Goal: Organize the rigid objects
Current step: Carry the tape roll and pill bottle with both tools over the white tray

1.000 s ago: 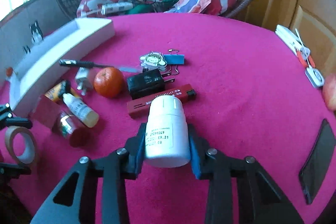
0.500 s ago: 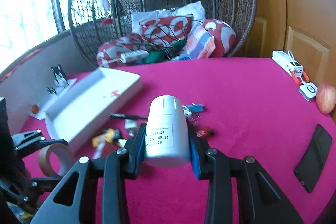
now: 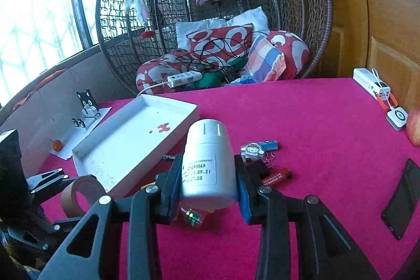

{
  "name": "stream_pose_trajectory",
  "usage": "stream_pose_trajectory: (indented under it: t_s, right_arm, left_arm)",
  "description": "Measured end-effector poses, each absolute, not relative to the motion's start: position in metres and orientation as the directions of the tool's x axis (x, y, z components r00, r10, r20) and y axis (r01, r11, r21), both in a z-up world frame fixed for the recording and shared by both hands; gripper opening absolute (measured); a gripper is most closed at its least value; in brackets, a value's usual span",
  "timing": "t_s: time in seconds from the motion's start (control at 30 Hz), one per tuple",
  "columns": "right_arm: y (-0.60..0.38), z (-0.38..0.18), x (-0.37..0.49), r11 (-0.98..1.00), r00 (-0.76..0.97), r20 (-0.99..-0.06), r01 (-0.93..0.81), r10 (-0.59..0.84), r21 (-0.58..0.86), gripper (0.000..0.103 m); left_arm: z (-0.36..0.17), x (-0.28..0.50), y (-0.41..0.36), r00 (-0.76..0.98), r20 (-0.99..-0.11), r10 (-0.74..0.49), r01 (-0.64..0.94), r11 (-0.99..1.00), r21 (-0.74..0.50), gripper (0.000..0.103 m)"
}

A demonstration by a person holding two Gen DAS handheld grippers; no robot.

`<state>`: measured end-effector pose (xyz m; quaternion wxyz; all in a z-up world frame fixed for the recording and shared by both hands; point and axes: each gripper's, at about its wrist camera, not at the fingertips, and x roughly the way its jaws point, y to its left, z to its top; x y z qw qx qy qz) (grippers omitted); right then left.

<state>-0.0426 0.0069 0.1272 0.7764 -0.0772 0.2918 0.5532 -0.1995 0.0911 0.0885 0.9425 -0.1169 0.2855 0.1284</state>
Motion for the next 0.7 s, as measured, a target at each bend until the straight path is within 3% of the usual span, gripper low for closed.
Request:
stream_pose_trajectory:
  t_s: [0.7]
  right_arm:
    - [0.042,0.136,-0.064,0.306,0.142,-0.540,-0.924,0.830,0.228,0.036]
  left_arm:
    - [0.097,-0.236,0.137,0.790,-0.535,0.299,-0.459,0.867,-0.193,0.068]
